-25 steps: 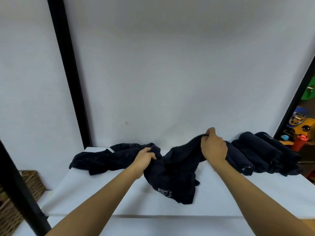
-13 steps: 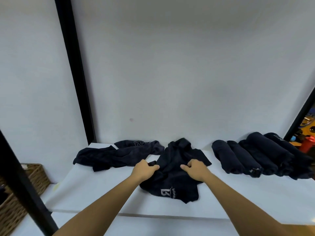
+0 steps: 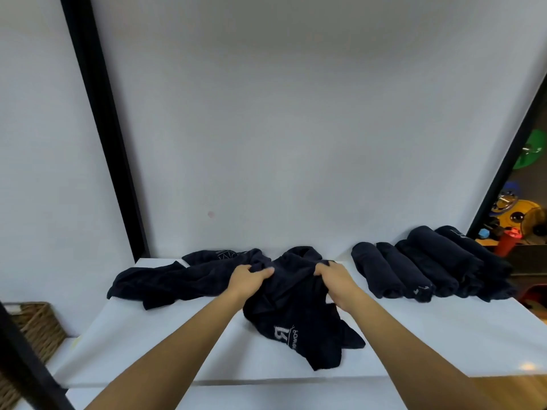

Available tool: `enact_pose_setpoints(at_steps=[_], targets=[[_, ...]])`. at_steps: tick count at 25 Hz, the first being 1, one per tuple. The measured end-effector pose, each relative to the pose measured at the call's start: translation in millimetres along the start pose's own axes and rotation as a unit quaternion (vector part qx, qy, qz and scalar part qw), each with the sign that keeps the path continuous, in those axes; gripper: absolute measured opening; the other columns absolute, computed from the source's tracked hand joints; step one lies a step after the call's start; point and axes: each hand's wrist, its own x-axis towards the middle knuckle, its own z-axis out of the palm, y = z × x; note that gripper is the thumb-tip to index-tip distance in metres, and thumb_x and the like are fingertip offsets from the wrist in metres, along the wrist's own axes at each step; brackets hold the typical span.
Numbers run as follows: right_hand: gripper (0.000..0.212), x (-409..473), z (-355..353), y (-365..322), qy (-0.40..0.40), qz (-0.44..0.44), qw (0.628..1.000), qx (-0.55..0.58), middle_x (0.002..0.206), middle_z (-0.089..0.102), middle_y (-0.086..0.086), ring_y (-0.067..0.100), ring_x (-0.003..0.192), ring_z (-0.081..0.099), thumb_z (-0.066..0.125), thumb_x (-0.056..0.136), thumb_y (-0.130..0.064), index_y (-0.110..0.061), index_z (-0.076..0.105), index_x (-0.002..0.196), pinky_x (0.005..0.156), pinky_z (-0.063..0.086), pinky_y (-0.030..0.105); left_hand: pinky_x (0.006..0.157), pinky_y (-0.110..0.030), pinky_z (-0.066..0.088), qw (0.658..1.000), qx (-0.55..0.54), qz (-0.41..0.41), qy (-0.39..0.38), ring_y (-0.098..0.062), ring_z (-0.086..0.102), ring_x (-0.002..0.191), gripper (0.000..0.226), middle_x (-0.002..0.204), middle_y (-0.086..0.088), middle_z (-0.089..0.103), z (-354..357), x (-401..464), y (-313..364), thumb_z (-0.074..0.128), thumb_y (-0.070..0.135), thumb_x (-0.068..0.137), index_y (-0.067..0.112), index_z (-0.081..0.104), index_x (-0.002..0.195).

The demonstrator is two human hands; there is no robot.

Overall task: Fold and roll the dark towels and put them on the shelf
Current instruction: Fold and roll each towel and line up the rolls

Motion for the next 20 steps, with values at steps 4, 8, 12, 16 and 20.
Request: enact_pose_setpoints(at_steps=[4,8,12,16,20], targets=[[0.018,-1,-35,-65,0.067,-0.09,0.991,0.073,0.074,0.052,0.008,0.021,0.069,0.051,0.051,0.084,-0.003,-0.013,0.051,0.07,0.066,0.044,0.034,0.067,-0.032,0.055,0.989,-0.139,0.026,0.044,-0.022,0.066,0.076,0.014,0.086,-0.008,0.071,-16,4,69,0.068,0.021,0.088,0.007,0.069,0.085],[0.015,-28,-75,-138,0.112,-0.221,0.963,0.104,0.078,0.057,0.002,0.016,0.075,0.054,0.052,0.083,0.001,-0.013,0.058,0.078,0.07,0.046,0.031,0.058,-0.028,0.04,0.969,-0.204,0.119,0.076,-0.018,0.052,0.07,0.006,0.083,-0.006,0.059,-36,-7,159,0.053,0.009,0.085,0.01,0.059,0.084],[0.016,-43,-101,-163,0.126,-0.247,0.948,0.154,0.07,0.055,-0.002,0.015,0.07,0.05,0.054,0.083,-0.002,-0.014,0.056,0.074,0.067,0.042,0.028,0.064,-0.03,0.042,0.956,-0.221,0.165,0.101,-0.02,0.056,0.08,0.015,0.09,-0.004,0.061,-49,-6,190,0.055,0.019,0.088,0.009,0.059,0.098],[0.011,-28,-99,-109,0.109,-0.158,0.975,0.109,0.091,0.07,0.009,0.024,0.089,0.066,0.066,0.087,-0.016,-0.007,0.068,0.091,0.084,0.055,0.036,0.085,-0.032,0.046,0.98,-0.139,0.099,0.106,-0.025,0.06,0.102,0.032,0.109,-0.002,0.062,-33,0,134,0.054,0.031,0.097,0.007,0.061,0.117],[0.032,-17,-97,-28,0.108,-0.04,0.993,-0.015,0.086,0.066,0.011,0.027,0.081,0.064,0.071,0.086,-0.033,-0.005,0.059,0.082,0.072,0.053,0.037,0.099,-0.043,0.049,0.993,-0.057,-0.086,0.056,-0.03,0.058,0.11,0.045,0.12,-0.009,0.061,-20,10,38,0.045,0.037,0.097,0.006,0.054,0.129]])
